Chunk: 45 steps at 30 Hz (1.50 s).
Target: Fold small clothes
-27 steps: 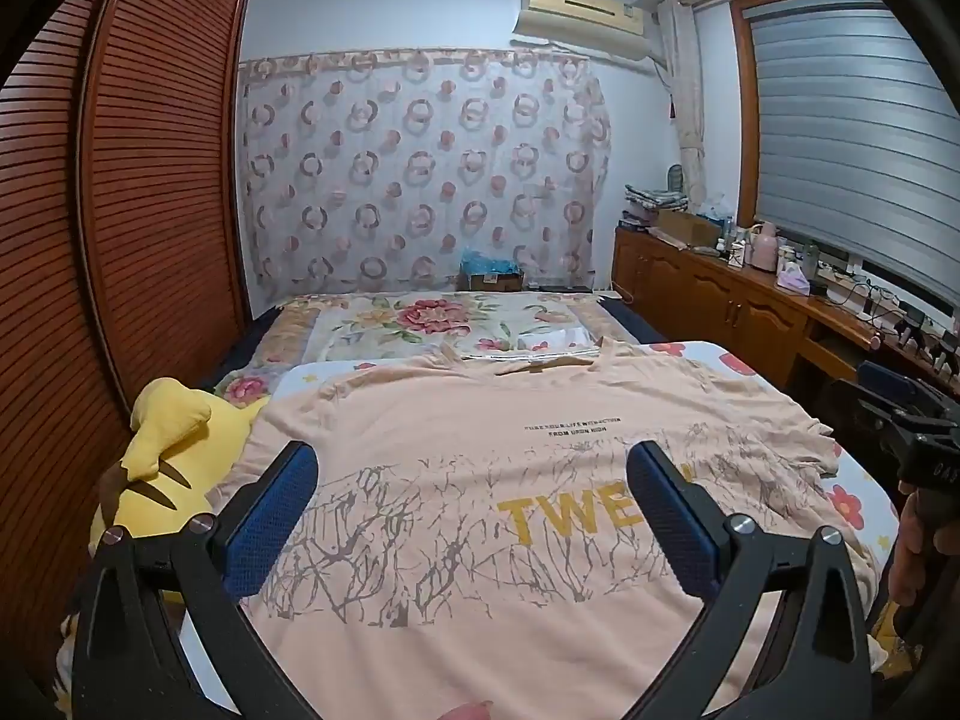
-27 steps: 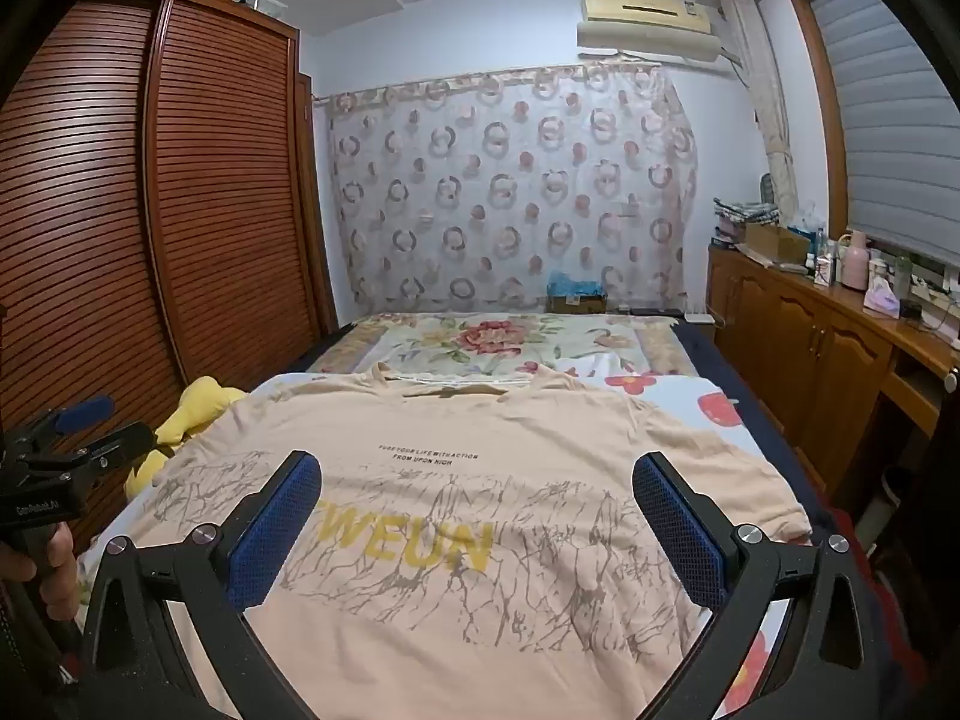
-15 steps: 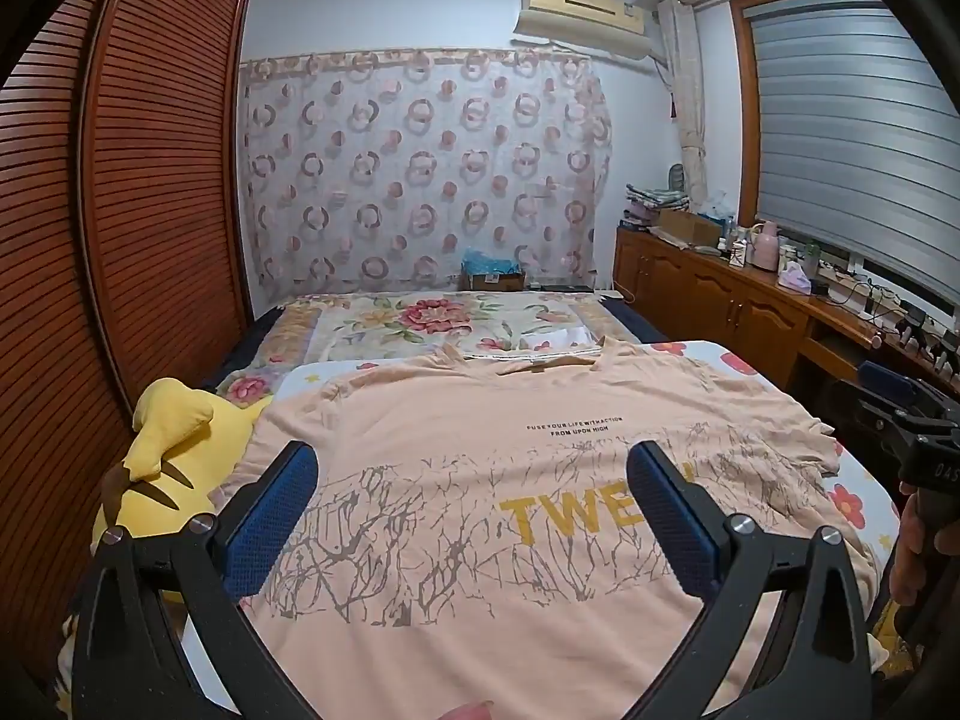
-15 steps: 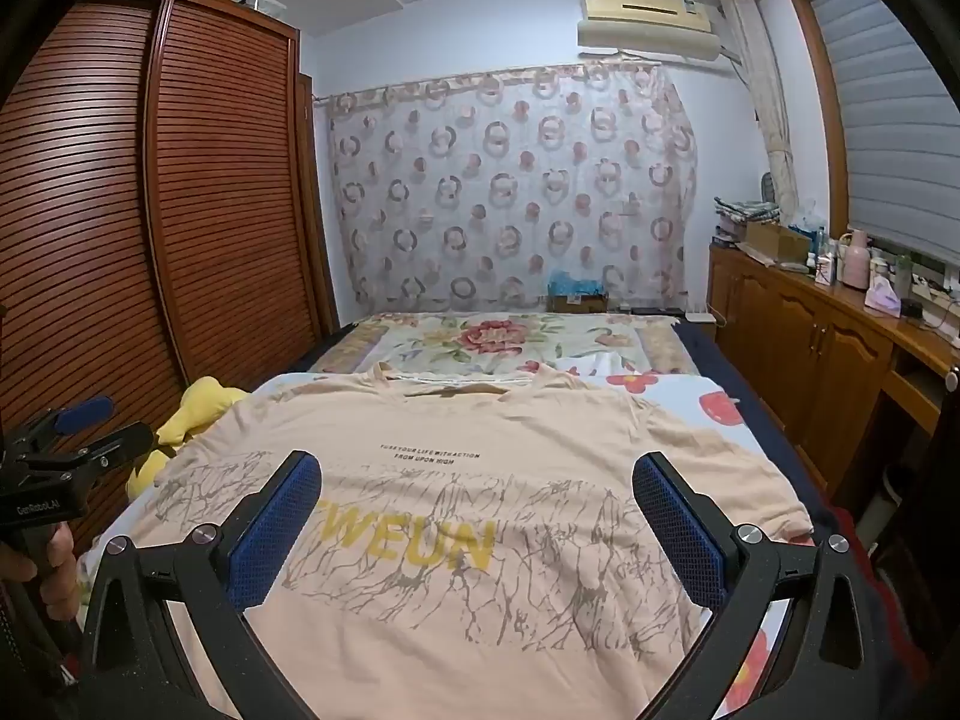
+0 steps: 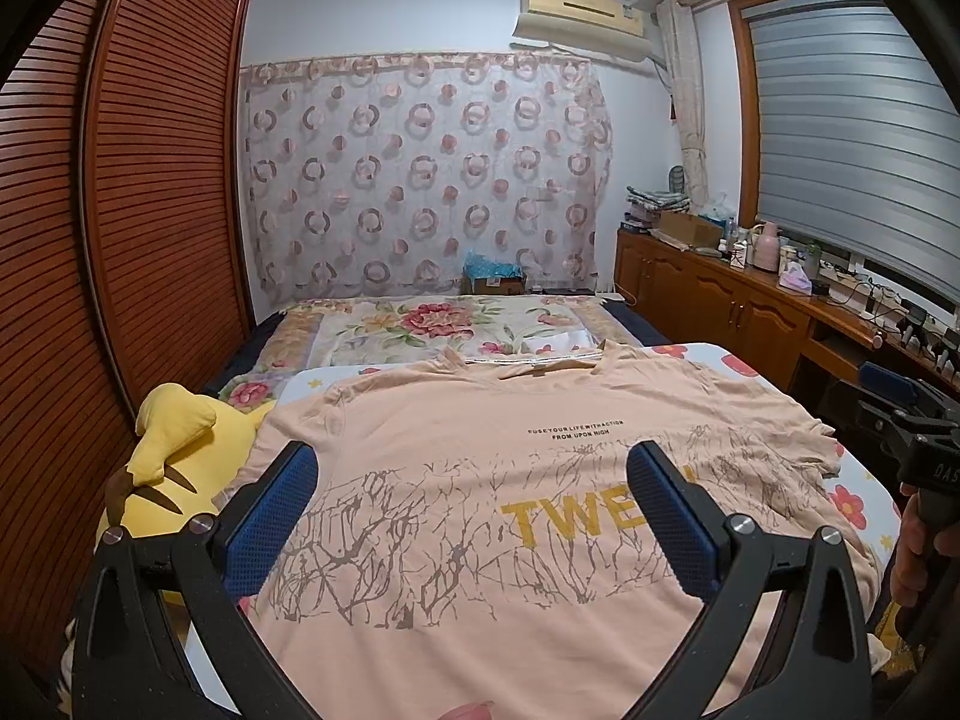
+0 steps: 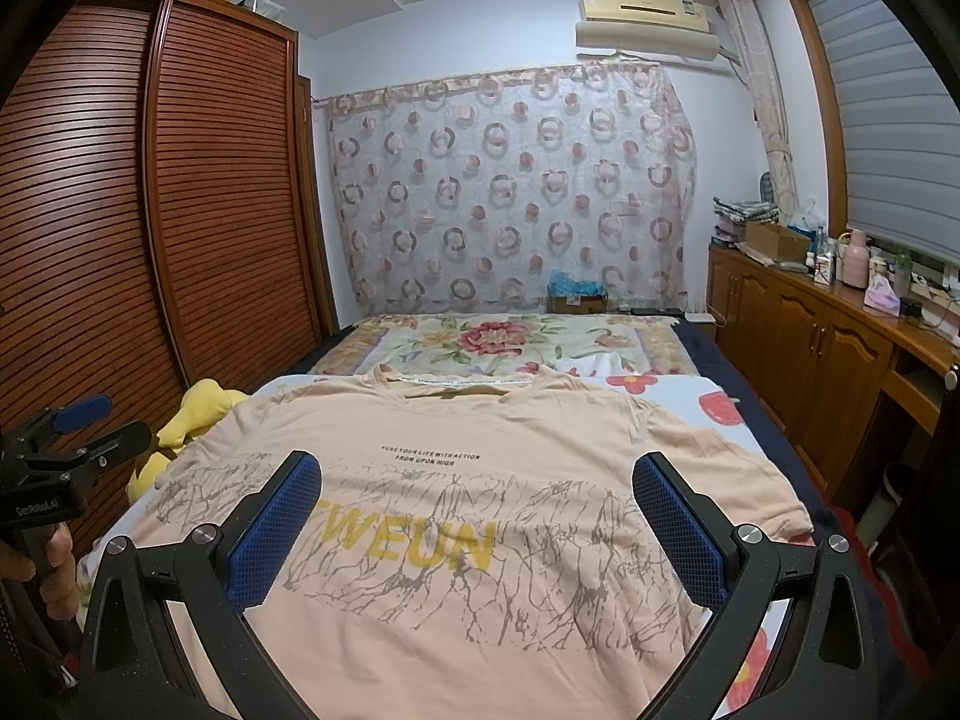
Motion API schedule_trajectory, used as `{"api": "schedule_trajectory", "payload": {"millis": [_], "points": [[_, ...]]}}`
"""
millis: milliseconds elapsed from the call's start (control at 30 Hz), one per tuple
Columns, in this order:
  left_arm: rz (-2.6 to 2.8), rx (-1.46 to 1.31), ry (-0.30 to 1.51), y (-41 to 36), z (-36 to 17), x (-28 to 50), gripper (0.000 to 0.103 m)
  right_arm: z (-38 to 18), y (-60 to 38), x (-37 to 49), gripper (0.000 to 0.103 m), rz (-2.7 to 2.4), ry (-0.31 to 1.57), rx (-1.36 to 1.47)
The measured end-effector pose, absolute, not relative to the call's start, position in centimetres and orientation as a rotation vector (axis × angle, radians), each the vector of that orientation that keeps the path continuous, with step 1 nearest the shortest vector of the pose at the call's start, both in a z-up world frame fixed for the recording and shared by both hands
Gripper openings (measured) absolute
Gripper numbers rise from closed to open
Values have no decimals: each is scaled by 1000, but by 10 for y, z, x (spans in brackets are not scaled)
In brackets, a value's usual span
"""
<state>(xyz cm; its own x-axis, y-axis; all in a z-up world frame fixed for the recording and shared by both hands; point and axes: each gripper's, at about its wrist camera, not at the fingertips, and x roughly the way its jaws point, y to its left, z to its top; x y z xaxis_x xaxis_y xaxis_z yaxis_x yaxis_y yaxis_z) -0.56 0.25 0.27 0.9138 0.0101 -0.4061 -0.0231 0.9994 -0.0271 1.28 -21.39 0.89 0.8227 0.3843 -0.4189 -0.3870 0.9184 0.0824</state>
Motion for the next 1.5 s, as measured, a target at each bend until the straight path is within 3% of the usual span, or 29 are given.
{"api": "schedule_trajectory", "payload": {"millis": [1500], "points": [[18,-16,409,-1,9,-5,103,12,-216,10,103,409,438,7]]}}
